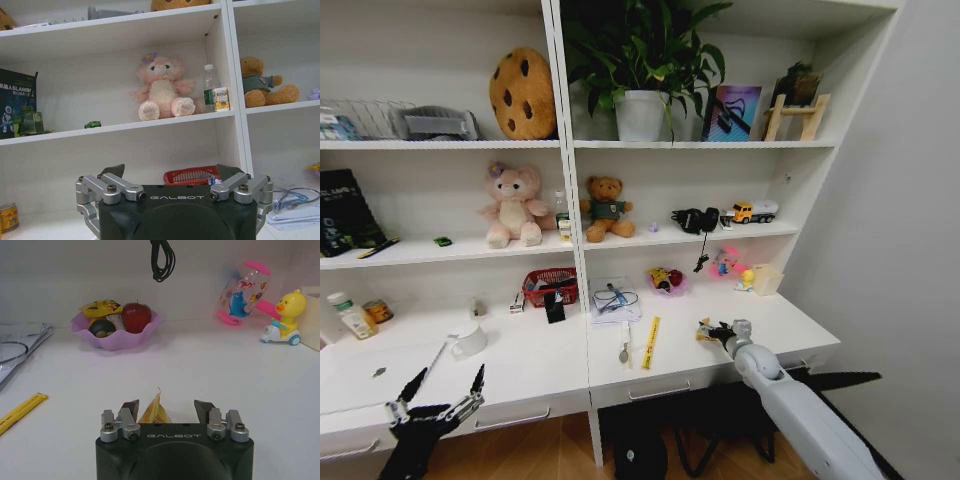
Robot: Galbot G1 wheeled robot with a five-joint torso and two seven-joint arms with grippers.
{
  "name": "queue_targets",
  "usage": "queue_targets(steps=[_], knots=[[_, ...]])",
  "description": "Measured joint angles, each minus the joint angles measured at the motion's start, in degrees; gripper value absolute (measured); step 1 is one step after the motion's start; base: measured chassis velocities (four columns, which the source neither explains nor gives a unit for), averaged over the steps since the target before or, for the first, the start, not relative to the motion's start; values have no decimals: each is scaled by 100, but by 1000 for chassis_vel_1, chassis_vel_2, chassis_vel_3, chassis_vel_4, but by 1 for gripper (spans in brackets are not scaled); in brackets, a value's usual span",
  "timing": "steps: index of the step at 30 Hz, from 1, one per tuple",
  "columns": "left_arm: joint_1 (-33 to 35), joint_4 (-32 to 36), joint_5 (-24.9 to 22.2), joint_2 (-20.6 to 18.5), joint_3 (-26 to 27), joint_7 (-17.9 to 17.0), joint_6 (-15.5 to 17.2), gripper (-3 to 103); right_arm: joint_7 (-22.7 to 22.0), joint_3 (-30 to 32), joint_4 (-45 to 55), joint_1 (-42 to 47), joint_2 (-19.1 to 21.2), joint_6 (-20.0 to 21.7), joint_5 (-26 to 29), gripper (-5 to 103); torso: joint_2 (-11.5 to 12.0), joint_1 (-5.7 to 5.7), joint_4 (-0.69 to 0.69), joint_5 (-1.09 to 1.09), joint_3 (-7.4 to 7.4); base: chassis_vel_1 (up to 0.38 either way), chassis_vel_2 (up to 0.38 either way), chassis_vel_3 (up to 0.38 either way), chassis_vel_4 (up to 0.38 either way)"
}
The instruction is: Organize the objects on the table.
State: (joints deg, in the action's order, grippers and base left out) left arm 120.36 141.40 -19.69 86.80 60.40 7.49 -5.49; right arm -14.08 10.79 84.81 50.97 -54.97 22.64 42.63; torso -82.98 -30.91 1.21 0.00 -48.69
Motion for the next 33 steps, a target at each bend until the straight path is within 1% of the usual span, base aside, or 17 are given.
queue_targets(steps=[1,4,5,6,8,9,10,12,13,15,16,18,24,29,31,32,33], knots=[[0,0,0,0,0,0,0,100,0,0,0,0,0,0,0,65,0,0,0,0,0,0,0,0,0],[0,0,0,0,0,0,0,100,1,-14,-41,-25,-36,-40,-50,49,0,0,0,0,0,0,0,0,0],[0,0,0,0,0,0,0,100,1,-14,-41,-25,-36,-40,-50,49,0,0,0,0,0,0,0,0,0],[0,0,0,0,0,0,0,100,1,-14,-41,-24,-44,-41,-50,44,0,0,1,0,0,0,0,0,0],[0,0,0,0,0,0,0,100,1,-15,-42,-24,-51,-42,-50,44,0,0,1,0,0,0,0,0,0],[0,0,0,0,0,0,0,100,1,-10,-45,-15,-64,-46,-51,32,0,0,0,0,0,0,0,0,0],[0,0,0,0,0,0,0,100,1,-10,-45,-15,-64,-46,-51,32,0,0,0,0,0,0,0,0,0],[0,0,0,0,0,0,0,100,1,8,-45,13,-74,-52,-53,21,0,0,1,0,0,0,0,0,0],[0,0,0,0,0,0,0,100,1,8,-45,13,-74,-52,-53,21,0,0,1,0,0,0,0,0,0],[0,0,0,0,0,0,0,100,-3,21,-45,18,-93,-56,-55,11,0,0,1,0,0,0,0,0,0],[0,0,0,0,0,0,0,100,-3,21,-45,18,-93,-56,-55,11,0,0,1,0,0,0,0,0,0],[0,0,0,0,0,0,0,100,-12,35,-37,11,-105,-56,-68,2,0,0,1,0,0,0,0,0,0],[0,0,0,0,0,0,0,100,-10,182,153,5,-80,-93,-87,0,0,0,0,0,0,0,0,0,0],[0,0,0,0,0,0,0,100,24,251,223,-36,-55,-189,-87,0,0,0,3,0,0,0,0,0,0],[0,0,0,0,0,0,0,100,122,261,142,-307,-53,-239,-73,0,0,0,2,1,0,0,0,0,0],[0,0,0,0,0,0,0,100,122,261,142,-307,-53,-239,-73,0,0,0,2,1,0,0,0,0,0],[0,0,0,0,0,1,0,100,179,202,-20,-569,-77,-245,-73,0,-1,0,2,-2,1,0,0,0,0]])
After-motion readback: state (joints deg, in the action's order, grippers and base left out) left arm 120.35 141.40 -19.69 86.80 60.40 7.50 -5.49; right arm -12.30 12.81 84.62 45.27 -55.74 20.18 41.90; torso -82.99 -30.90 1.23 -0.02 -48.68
